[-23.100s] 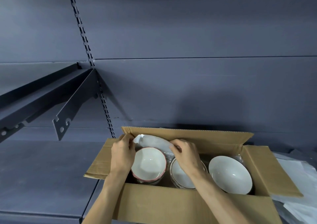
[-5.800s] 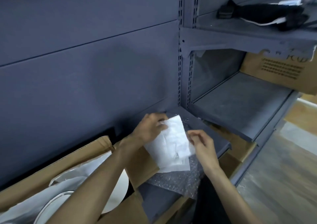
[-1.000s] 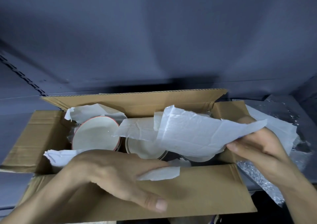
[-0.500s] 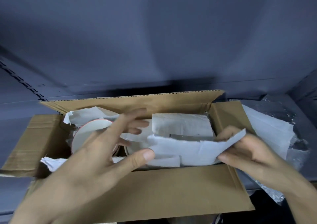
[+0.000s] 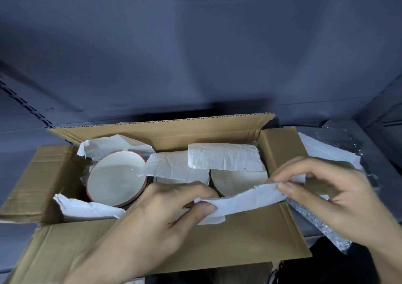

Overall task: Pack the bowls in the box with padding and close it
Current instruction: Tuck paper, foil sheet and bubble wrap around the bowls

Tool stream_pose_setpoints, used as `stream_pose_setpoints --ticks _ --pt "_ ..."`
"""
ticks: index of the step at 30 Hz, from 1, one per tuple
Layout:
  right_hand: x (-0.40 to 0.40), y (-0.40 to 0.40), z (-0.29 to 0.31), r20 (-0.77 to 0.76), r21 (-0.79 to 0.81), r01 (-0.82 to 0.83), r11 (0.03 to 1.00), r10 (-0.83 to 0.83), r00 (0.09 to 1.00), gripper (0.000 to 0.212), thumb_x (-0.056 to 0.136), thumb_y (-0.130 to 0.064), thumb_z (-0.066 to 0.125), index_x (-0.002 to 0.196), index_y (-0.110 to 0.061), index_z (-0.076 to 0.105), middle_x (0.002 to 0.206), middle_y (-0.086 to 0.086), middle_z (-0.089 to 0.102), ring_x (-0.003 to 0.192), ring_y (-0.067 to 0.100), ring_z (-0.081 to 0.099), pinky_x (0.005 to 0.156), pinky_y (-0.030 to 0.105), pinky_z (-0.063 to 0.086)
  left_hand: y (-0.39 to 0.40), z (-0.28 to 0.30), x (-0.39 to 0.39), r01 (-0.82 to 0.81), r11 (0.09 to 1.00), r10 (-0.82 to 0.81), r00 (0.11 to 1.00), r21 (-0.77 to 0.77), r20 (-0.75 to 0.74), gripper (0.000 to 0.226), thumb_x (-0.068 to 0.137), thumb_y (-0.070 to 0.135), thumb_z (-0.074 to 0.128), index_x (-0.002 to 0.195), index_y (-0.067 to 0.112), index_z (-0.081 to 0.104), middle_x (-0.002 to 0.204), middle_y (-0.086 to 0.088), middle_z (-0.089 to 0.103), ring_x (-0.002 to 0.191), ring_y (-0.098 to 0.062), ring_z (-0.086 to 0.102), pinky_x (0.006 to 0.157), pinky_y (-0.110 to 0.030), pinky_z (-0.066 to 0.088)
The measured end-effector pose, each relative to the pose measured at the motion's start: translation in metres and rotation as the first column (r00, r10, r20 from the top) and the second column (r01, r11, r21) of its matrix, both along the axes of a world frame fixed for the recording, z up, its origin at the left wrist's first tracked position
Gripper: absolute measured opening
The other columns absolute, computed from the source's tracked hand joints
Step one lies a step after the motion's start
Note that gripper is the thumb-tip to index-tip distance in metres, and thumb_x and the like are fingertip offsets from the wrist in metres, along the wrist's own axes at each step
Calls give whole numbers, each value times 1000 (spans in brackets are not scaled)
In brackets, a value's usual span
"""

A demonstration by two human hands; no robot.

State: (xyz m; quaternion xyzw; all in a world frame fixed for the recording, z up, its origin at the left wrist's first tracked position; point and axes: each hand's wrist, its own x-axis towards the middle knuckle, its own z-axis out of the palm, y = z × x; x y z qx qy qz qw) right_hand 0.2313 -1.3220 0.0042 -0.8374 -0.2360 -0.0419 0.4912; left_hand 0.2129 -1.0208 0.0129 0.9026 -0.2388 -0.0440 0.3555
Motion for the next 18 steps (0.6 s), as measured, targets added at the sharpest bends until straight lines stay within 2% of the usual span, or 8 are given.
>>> stream_pose_setpoints --ticks 2,3,6,8,11,14,16,18 --pt "1 1 0 20 -33 31 999 -30 999 10 96 -25 71 98 -35 72 98 -6 75 66 25 69 58 37 53 0 -3 0 -55 998 56 998 26 -17 17 93 63 52 106 52 56 82 25 60 81 5 58 67 -9 43" --pt "1 2 0 26 -48 39 998 -38 999 10 94 -24 71 97 -34 72 97 -6 75 65 23 68 58 35 52 2 -4 1 -71 996 76 994 53 -82 27 87 73 52 110 59 51 87 28 60 89 8 57 72 -9 45" --pt "-2 4 -1 -5 -42 18 999 -19 1000 12 91 -21 68 98 -30 72 97 -5 74 77 19 71 64 30 53 4 -4 11 28 994 15 924 106 -381 75 68 87 62 133 67 33 112 25 66 110 4 59 93 -27 54" --pt "-4 1 1 -43 -27 -34 999 33 999 17 90 -18 70 101 -30 72 98 -5 74 85 18 72 69 25 54 2 -3 17 95 977 -4 904 191 -428 86 62 91 62 135 75 19 114 20 66 112 -1 58 98 -34 52" --pt "-5 -3 5 -95 -45 -125 991 121 988 37 84 -11 77 115 -28 69 105 -3 75 93 18 73 78 24 55 0 -4 19 144 947 -6 901 286 -434 86 60 94 57 132 78 13 113 19 62 112 -1 53 97 -38 51" --pt "-4 -3 7 -207 -125 -220 967 192 959 62 81 -10 82 134 -33 59 117 -12 74 109 11 71 95 19 51 1 -6 17 187 920 -22 902 345 -431 65 63 96 51 118 72 27 98 22 55 99 9 47 85 -33 51" --pt "-3 -1 6 -302 -195 -247 949 181 936 62 82 -17 80 135 -41 57 118 -21 73 115 4 68 100 19 48 2 -5 16 220 903 -38 897 368 -441 57 65 94 51 110 63 34 87 23 50 91 14 45 70 -27 44" --pt "-1 3 7 -323 -300 -260 918 158 933 47 84 -26 77 126 -43 63 115 -27 72 113 -2 67 95 19 50 2 -4 16 241 895 -42 883 376 -467 57 66 94 51 110 63 32 89 31 47 92 19 41 68 -25 40"
